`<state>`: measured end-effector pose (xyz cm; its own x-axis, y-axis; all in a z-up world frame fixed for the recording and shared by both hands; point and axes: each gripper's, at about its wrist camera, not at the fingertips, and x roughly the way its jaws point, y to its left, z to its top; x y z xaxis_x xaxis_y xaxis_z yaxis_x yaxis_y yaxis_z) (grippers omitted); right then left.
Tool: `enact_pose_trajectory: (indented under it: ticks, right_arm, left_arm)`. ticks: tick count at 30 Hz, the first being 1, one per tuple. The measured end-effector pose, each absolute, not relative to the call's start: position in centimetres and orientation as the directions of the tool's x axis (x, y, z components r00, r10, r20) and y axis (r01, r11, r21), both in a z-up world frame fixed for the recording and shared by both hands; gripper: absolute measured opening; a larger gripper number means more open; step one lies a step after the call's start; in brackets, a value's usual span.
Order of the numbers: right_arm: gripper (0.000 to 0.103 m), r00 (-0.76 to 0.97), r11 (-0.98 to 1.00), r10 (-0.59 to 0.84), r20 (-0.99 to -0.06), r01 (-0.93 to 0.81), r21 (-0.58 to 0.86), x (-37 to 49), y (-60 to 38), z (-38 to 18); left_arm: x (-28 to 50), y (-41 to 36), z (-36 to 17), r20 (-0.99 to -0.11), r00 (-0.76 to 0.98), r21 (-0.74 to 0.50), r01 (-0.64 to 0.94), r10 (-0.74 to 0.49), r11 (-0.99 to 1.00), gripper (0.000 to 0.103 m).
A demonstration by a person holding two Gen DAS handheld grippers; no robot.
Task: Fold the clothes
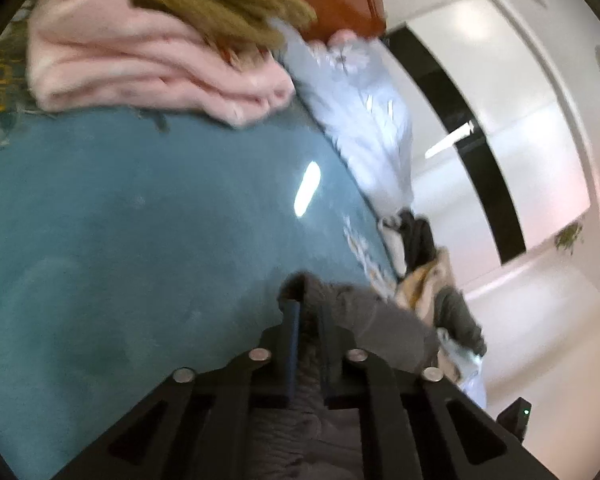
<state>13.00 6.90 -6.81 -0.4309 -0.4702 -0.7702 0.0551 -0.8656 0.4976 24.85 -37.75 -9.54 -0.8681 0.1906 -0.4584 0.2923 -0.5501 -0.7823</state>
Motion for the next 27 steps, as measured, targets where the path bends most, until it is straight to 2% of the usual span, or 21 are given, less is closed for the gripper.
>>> enact_pose_trajectory:
  ticks: [2,8,17,18,19,22,27]
  right_arm:
    - [0.040,-0.432,-0.857,-0.487,-0.759,0.069,0.511,12.2,6.3,-6.5]
    - [0.040,-0.373,-0.825,-0.544,-0.752,0.072,0.561,9.2,4.1,-7.9]
    - [0.040,-0.316,-0.802,-0.574,-0.755,0.034,0.596,4.5,1.2,-9.9]
    - [0.038,-0.313,-0.805,-0.573,-0.757,0.044,0.591,4.3,0.7,-9.9]
    - [0.025,-0.319,-0.816,-0.560,-0.764,0.055,0.575,4.2,0.3,-9.8]
    - [0.011,-0.355,-0.836,-0.532,-0.769,0.076,0.543,4.8,-0.2,-8.9]
    - [0.009,-0.495,-0.792,-0.562,-0.662,0.092,0.603,7.3,3.5,-4.0]
  left_arm:
    - [26.0,-39.1,-10.1,-0.426,-0.892,-0.818,0.307,0.152,-0.487,0.002]
    - [27.4,-40.9,-13.1,-0.407,-0.896,-0.882,0.336,0.175,-0.331,0.001]
    - [26.0,-39.2,-11.9,-0.444,-0.871,-0.836,0.319,0.209,-0.446,0.001]
    - [26.1,-39.2,-12.0,-0.447,-0.869,-0.835,0.321,0.211,-0.447,0.001]
    - [26.1,-39.3,-12.1,-0.450,-0.867,-0.834,0.323,0.213,-0.448,0.001]
    - [26.5,-39.6,-12.4,-0.452,-0.866,-0.839,0.332,0.215,-0.431,0.001]
    - [26.7,-39.7,-12.5,-0.473,-0.855,-0.833,0.357,0.210,-0.422,0.005]
